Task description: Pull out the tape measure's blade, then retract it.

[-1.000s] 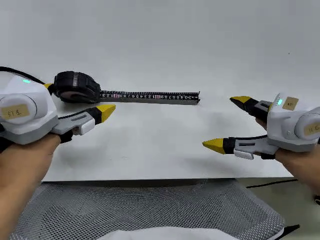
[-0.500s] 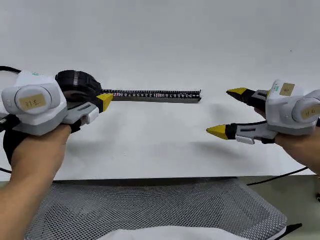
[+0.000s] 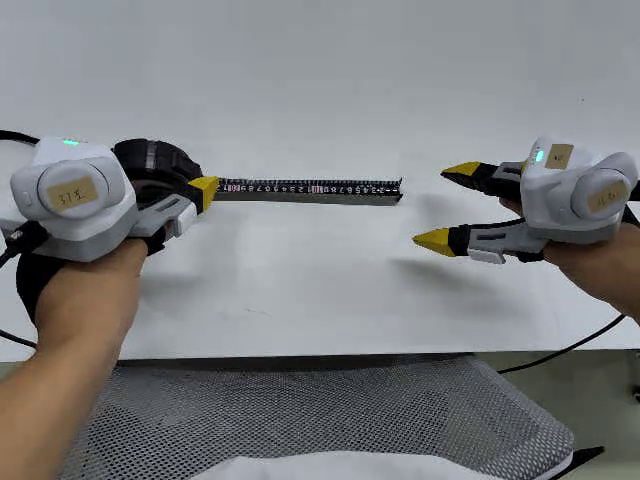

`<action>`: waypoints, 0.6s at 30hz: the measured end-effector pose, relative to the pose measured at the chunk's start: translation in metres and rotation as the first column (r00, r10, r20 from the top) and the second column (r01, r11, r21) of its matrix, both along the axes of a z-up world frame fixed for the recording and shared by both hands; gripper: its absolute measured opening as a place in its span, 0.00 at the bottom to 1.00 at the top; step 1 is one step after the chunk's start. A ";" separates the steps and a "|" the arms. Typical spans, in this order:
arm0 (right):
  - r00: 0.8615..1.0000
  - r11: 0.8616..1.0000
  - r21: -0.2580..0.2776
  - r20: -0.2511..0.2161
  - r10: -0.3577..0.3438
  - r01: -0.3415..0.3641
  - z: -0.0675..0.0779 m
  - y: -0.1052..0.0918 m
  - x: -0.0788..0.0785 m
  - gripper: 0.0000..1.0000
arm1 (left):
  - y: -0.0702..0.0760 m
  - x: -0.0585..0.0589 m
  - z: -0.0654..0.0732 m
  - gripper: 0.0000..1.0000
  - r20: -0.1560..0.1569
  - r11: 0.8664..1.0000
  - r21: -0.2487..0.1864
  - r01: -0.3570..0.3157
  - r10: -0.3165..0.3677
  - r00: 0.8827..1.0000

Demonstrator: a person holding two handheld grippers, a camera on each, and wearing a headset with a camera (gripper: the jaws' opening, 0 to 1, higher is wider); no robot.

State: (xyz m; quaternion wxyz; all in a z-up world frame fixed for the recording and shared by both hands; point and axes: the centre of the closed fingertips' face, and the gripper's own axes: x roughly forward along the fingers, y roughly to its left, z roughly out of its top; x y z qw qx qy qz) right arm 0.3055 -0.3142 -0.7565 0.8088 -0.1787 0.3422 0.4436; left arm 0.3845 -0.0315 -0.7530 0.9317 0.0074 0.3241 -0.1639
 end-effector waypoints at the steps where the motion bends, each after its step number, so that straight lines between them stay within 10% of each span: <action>1: 1.000 1.000 -0.001 -0.001 0.002 -0.002 -0.001 0.000 0.001 0.50 | 0.000 0.000 0.000 0.68 -0.001 1.000 0.002 -0.002 0.002 1.000; 18: 0.997 0.997 -0.017 -0.008 0.073 -0.073 -0.009 0.010 0.024 0.40 | 0.007 0.006 -0.007 0.61 -0.003 0.999 0.004 -0.036 0.036 0.999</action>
